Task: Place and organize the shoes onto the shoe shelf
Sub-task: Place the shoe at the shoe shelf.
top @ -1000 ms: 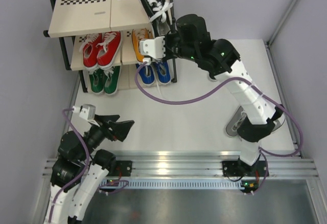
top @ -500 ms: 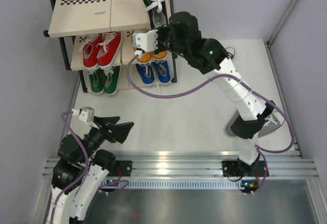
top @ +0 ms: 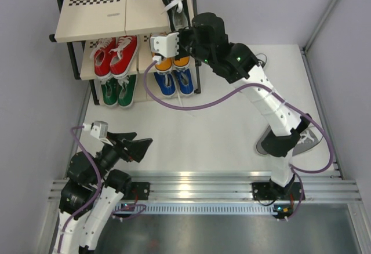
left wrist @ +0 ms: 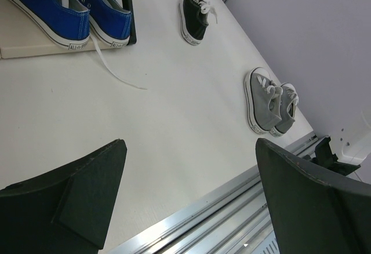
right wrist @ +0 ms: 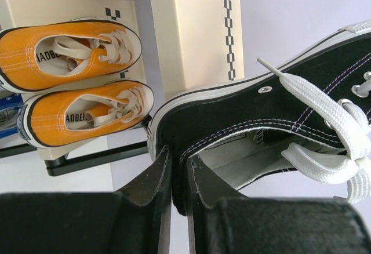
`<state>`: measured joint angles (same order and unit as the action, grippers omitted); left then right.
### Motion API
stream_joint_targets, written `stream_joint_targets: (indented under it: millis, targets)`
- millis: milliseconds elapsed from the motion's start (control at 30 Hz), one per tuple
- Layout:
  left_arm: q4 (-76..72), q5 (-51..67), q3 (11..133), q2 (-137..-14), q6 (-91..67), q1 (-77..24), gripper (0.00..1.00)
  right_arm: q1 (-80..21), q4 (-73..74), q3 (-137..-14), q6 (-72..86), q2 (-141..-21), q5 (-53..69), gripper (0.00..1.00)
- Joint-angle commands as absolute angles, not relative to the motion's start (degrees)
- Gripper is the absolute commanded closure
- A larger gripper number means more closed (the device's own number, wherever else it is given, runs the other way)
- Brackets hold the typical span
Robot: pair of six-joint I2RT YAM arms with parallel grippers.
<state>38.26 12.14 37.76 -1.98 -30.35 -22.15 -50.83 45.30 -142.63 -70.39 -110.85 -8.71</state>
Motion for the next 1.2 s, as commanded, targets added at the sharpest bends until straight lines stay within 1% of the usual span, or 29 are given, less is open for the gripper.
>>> stream_joint_targets:
  millis: [0, 100, 367, 500, 633, 667, 833, 900, 967, 1167]
  targets:
    - [37.6, 12.7, 37.6, -1.3, -31.0, -22.1, 0.02, -49.8, 35.9, -145.9, -70.8, -110.2, -9.3, 0.89]
    - [37.6, 12.6, 37.5, -1.3, -31.0, -22.0, 0.02, -49.7, 35.5, -145.9, -70.8, -110.1, -9.3, 0.86]
    - [37.6, 12.6, 37.5, -1.3, -31.0, -22.1, 0.02, -49.2, 35.1, -145.8, -70.7, -109.7, -9.1, 0.84]
    - [37.6, 12.6, 37.5, -1.3, -31.1, -22.0, 0.02, -49.0, 35.2, -145.8, -70.6, -109.3, -8.7, 0.8]
    - [37.6, 12.5, 37.5, -1.3, -31.1, -22.0, 0.02, -49.0, 35.1, -145.7, -70.6, -108.8, -8.8, 0.79]
    - [37.6, 12.6, 37.5, -1.3, -31.1, -22.1, 0.02, -49.0, 35.0, -145.7, -70.7, -108.7, -8.8, 0.77]
    - [37.5, 12.7, 37.5, -1.3, -31.1, -22.1, 0.02, -48.9, 35.0, -145.4, -70.8, -108.3, -8.8, 0.73]
    - [37.6, 12.6, 37.5, -1.3, -31.1, -22.0, 0.02, -48.7, 35.1, -145.2, -71.0, -108.1, -8.8, 0.68]
    - [37.6, 12.7, 37.5, -1.3, -31.1, -22.1, 0.02, -48.7, 35.2, -145.2, -70.9, -108.0, -8.6, 0.68]
    - [37.6, 12.6, 37.6, -1.3, -31.1, -22.0, 0.02, -48.7, 35.3, -145.2, -70.6, -107.6, -8.3, 0.62]
